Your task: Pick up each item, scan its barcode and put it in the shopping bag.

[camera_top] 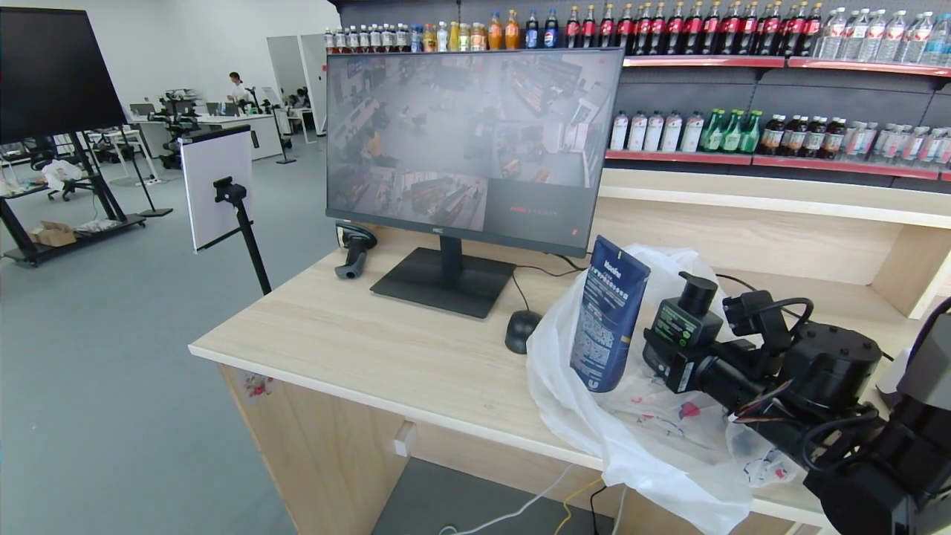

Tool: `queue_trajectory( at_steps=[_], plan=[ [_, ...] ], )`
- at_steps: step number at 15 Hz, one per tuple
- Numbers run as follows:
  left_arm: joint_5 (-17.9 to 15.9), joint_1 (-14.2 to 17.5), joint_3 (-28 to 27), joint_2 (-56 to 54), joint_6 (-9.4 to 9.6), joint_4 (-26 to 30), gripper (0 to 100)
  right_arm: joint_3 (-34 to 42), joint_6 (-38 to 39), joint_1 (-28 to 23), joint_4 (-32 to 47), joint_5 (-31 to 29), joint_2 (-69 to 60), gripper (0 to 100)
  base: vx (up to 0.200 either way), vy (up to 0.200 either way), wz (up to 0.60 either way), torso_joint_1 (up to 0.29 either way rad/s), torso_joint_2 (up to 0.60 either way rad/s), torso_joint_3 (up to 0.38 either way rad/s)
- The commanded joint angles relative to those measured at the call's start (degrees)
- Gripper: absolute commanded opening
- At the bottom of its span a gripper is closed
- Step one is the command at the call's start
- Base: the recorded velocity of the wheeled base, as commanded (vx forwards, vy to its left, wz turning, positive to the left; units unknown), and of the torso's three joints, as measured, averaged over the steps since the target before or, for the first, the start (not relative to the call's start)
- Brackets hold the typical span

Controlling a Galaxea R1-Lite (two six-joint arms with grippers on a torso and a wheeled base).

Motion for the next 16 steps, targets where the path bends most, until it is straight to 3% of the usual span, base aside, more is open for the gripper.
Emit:
queue_trajectory(
  at_steps=[1, 8, 9, 16],
  plan=[
    [0.06, -0.01, 0.0, -0.02, 0.0, -0.02, 100, 0.13, 0.1, 0.01, -0.01, 0.03, 0.02, 0, 0.0, 0.0, 0.0, 0.0, 0.0, 0.0],
    [0.06, 0.07, 0.0, -0.02, 0.0, 0.07, 100, 1.18, 0.19, 0.01, -0.01, 0.03, 0.28, 0, 0.0, 0.0, 0.0, 0.0, 0.0, 0.0],
    [0.06, 0.07, 0.0, -0.02, 0.0, 0.07, 100, 1.1, 0.19, 0.1, -0.01, 0.03, 0.28, 100, 0.0, 0.0, 0.0, 0.0, 0.0, 0.0],
    [-0.02, -0.01, 0.0, -0.02, 0.09, 0.07, 100, 1.36, 0.54, 0.01, -0.01, -0.06, -0.95, 100, 0.0, 0.0, 0.0, 0.0, 0.0, 0.0]
  ],
)
